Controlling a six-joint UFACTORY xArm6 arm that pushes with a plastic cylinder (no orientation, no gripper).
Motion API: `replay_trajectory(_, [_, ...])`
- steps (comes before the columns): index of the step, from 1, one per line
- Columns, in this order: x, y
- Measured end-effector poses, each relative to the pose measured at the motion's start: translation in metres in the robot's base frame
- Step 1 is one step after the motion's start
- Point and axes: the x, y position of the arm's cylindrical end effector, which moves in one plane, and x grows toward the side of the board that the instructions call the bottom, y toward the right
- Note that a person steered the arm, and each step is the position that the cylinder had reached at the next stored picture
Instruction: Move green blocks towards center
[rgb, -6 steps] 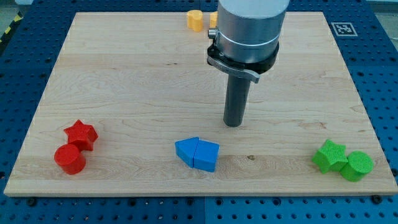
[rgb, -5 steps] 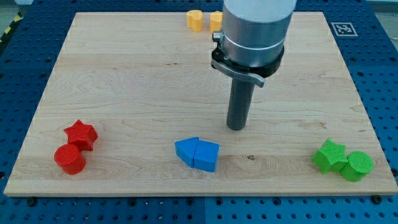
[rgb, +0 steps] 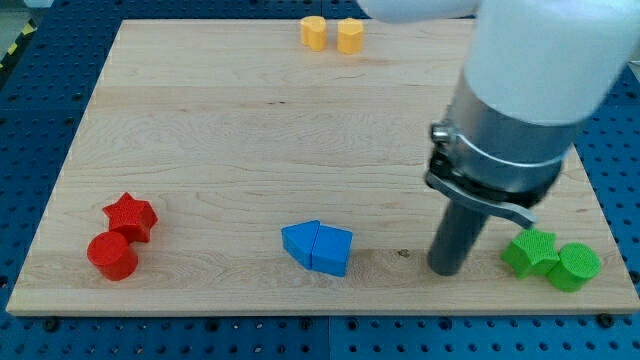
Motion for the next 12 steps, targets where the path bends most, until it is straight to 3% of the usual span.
replay_trajectory(2, [0.027,0.075])
replay_trajectory(7, [0.029,0.106])
replay_trajectory(9, [0.029,0.101])
replay_trajectory(12, [-0.033,0.022])
